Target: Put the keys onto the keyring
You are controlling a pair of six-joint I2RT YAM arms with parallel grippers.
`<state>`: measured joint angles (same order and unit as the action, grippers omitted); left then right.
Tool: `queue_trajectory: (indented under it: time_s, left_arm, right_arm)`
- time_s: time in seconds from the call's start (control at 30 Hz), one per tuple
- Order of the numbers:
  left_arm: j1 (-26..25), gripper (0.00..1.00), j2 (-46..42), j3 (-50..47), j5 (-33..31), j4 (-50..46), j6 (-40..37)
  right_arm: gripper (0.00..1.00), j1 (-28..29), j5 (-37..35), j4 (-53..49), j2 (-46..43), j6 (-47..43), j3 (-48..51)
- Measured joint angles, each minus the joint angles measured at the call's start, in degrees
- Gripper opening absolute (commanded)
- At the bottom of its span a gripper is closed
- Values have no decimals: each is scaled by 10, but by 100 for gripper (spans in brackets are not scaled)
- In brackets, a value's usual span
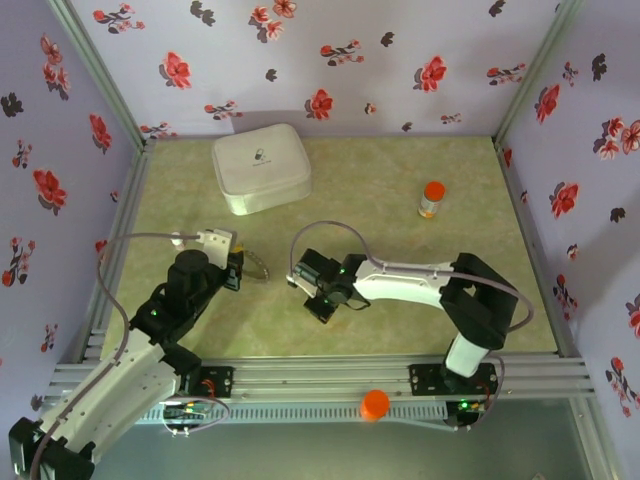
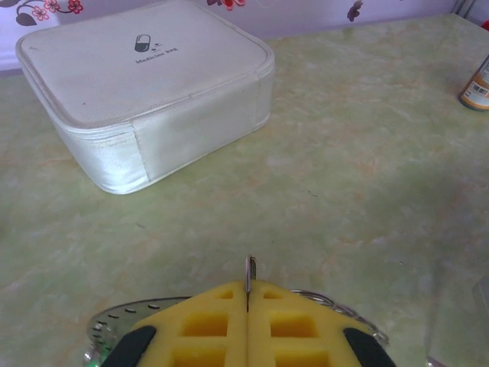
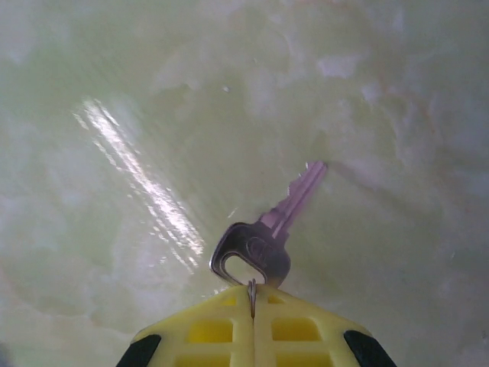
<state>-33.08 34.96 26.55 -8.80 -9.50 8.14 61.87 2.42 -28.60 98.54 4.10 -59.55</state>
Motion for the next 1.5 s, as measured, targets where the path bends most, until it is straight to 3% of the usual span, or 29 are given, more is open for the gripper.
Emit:
queue_trajectory:
  time_s: [0.23,0.4,0.63,0.97,1.23,1.5]
  left_arm:
    - [0,0,0,0,-6,0,-5]
    - [0,0,0,0,-6,0,-8]
    - [0,0,0,0,-7,0,-9]
    - [0,0,0,0,-7,0,-9]
    - [0,0,0,0,-7,0,-9]
    - [0,0,-3,0,-7,0,-9]
  right_arm:
    - [1,0,-10,-9,27,3,-15]
    - [10,0,-14,-21,31,5,-19]
    - [15,0,-23,-38,31,6,-26]
    - [10,0,-23,-45,31,6,-30]
    - [0,0,-23,-45,31,6,-31]
    - [0,0,-22,-41,27,5,-30]
